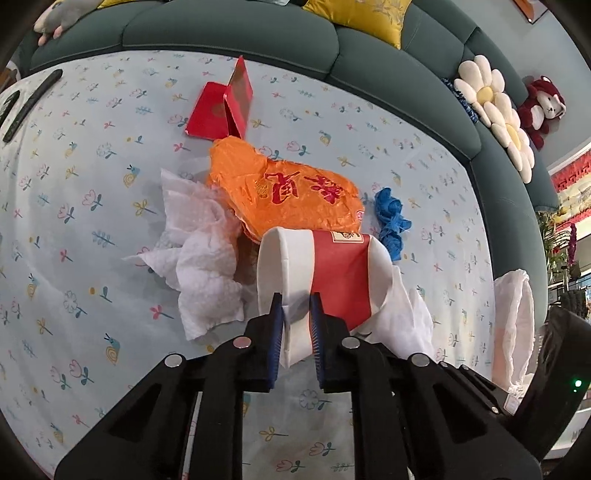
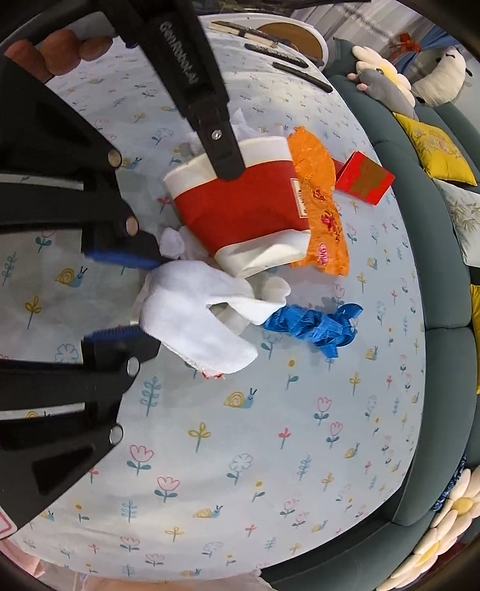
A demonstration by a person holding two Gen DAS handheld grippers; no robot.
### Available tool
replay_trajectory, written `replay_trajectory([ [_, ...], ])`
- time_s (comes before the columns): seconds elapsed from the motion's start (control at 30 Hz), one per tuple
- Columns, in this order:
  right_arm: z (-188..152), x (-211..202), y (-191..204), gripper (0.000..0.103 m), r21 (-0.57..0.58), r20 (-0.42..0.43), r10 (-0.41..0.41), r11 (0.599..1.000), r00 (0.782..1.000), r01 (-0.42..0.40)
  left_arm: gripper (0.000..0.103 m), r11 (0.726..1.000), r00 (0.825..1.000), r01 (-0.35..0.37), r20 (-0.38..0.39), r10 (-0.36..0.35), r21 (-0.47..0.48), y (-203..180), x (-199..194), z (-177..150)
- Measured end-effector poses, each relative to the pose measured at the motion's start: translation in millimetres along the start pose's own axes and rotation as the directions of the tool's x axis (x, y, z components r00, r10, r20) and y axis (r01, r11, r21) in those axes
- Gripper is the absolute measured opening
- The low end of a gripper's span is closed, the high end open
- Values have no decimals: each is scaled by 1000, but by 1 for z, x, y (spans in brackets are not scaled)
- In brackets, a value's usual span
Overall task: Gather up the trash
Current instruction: 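Grasp red-white paper cup with left gripper while right grasps white sock, then carry cup and white sock over the white bin and open both grippers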
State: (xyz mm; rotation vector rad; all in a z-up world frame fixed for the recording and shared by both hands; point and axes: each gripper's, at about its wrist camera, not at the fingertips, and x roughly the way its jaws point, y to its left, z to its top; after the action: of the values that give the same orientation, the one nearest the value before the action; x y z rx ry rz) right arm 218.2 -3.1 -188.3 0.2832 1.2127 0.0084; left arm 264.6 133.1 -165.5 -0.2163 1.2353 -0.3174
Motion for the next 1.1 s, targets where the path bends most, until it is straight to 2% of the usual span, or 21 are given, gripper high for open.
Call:
replay_trajectory([
  [0.07,-1,-3,-2,15,11,2,10,1000,1000,-10,11,1000,1000,4,6,-4,9,-4,-4,-1],
  [0.23,-1,-24,-11,10,39,50,34,999,998,-36,3,999,999,21,31,-22,27,-19,-21,-4],
  [0.4,5,-56,-21,9,61,121,52,996,991,-60,3,998,997,35,71,-39,57,-43,-46,-4],
  [0.6,14,-107,-36,9,84,222,62,993,973,-83,3,993,990,44,131,-58,110,-81,-82,-1],
  [0.77,24,-162,-53,9,91,326,67,991,943,-102,3,986,978,59,187,-89,158,-120,-117,1],
  [1.1,21,-278,-94,9,77,525,53,991,850,-110,3,947,941,79,290,-174,312,-220,-185,-14],
])
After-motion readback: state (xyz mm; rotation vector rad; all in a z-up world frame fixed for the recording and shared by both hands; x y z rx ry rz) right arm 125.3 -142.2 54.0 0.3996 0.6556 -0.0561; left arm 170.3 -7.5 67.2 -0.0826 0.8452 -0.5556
